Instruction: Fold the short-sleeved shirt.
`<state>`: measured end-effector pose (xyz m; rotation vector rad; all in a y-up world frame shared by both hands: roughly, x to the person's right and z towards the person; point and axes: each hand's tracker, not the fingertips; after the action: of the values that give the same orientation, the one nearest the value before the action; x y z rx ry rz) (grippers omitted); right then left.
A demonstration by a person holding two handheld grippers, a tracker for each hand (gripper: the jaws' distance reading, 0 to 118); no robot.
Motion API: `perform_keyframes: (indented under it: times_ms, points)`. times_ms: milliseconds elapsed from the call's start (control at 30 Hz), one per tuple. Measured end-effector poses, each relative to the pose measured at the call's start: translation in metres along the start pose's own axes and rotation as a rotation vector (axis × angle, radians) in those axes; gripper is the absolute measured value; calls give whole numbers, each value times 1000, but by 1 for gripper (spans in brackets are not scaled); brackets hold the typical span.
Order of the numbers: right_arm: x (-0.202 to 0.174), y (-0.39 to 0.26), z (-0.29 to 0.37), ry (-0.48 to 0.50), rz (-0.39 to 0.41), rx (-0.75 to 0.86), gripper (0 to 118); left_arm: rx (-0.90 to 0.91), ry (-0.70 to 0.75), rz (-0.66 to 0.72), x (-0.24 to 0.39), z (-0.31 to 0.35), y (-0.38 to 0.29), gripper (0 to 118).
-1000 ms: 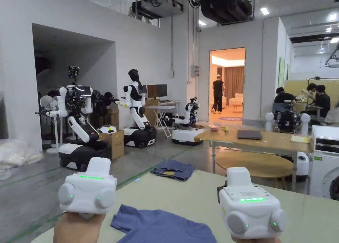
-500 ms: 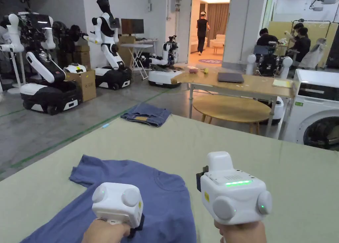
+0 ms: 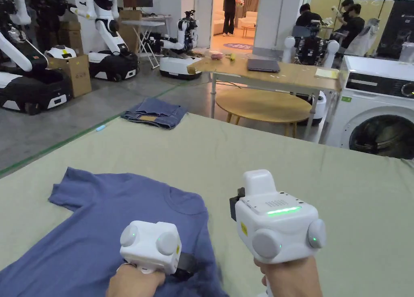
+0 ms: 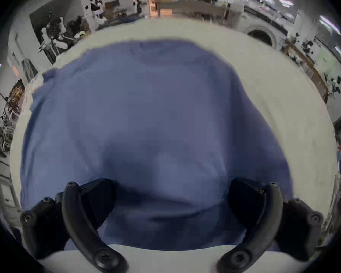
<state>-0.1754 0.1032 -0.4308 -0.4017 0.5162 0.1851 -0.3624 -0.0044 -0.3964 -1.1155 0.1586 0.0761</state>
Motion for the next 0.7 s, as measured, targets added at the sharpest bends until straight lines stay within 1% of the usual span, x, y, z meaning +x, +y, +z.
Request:
perform_keyframes:
  times_ms: [33,67,100,133,167,200,233,267,300,333,433,500,600,633,700]
  points:
    - [4,-2,4,-9,2,-1,0,50,-10,3,0,9,-1,113]
    - [8,-3,8,-16,1,2,0,39,-38,6,-1,14,-1,110]
    - [13,-5,12,-20,-2,3,0,89,-42,-17,-9,15,6,108]
    - [17,-6,15,-28,-8,1,0,127,-16,-14,-12,23,7,85]
    - [23,-7,19,-43,-19,-2,0,144,3,9,-18,29,6,56]
    - [28,-8,25,-47,-34,-2,0,161,42,15,-22,33,2,18]
    - [33,-9,31,-52,-47,-4,0,172,-43,63,-26,38,0,0]
    - [41,-10,40,-59,-60,-2,0,157,-84,78,-23,42,-2,0]
    - [47,-11,48,-67,-72,1,0,187,-32,13,-12,52,-4,0]
    - [55,-12,57,-80,-86,0,0,216,-15,-27,-3,59,-3,0]
    - [81,-15,91,-136,-117,7,0,266,-106,-27,28,85,6,0]
    - [107,-18,124,-184,-130,26,0,308,-177,-20,52,92,20,0]
    - [145,-25,177,-282,-126,48,0,368,-242,-94,113,119,30,0]
    - [160,-28,196,-315,-132,57,0,391,-270,-126,133,121,36,0]
    - [186,-33,240,-390,-158,67,0,448,-348,-178,189,146,43,0]
